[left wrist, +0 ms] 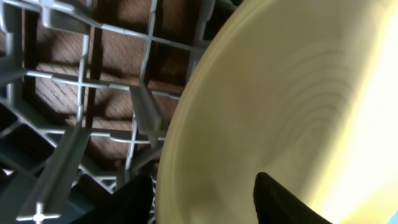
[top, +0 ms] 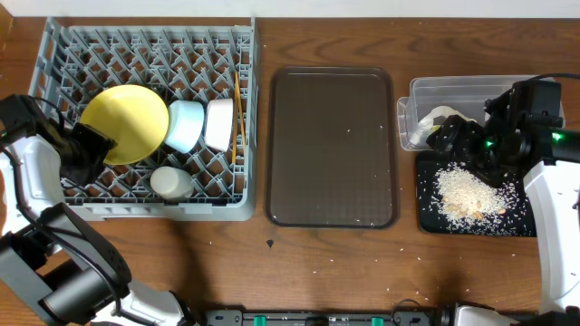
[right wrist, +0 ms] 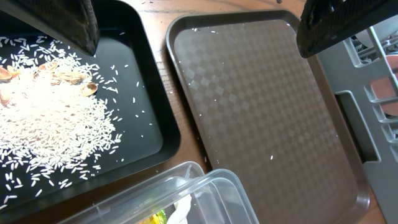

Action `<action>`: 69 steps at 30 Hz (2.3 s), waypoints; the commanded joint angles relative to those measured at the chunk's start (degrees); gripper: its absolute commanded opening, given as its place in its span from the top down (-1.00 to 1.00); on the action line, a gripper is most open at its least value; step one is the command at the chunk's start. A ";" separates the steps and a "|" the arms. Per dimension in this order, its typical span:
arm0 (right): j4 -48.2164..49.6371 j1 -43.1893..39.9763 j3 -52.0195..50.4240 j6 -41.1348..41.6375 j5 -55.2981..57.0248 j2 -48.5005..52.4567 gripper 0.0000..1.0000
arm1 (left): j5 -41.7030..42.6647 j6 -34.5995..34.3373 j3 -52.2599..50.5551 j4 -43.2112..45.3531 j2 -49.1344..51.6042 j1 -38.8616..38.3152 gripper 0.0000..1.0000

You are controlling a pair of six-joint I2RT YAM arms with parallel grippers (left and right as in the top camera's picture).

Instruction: Sort waste into correct bins and load items into the dishwasher

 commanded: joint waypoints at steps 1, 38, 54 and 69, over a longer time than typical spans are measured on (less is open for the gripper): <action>-0.04 0.66 0.52 0.28 -0.44 -0.52 -0.99 | 0.50 -0.33 -0.37 0.59 0.28 -0.02 -0.01; -0.04 0.66 0.52 0.26 -0.48 -0.52 -0.98 | 2.89 -2.38 -5.46 5.40 -8.52 2.16 0.85; -0.02 0.66 0.52 0.26 -0.48 -0.52 -0.99 | -29.07 6.67 -6.27 2.64 -20.74 -4.94 0.85; 0.00 0.66 0.52 0.26 -0.46 -0.52 -0.99 | -47.52 12.15 -7.45 11.39 -20.35 -15.72 0.85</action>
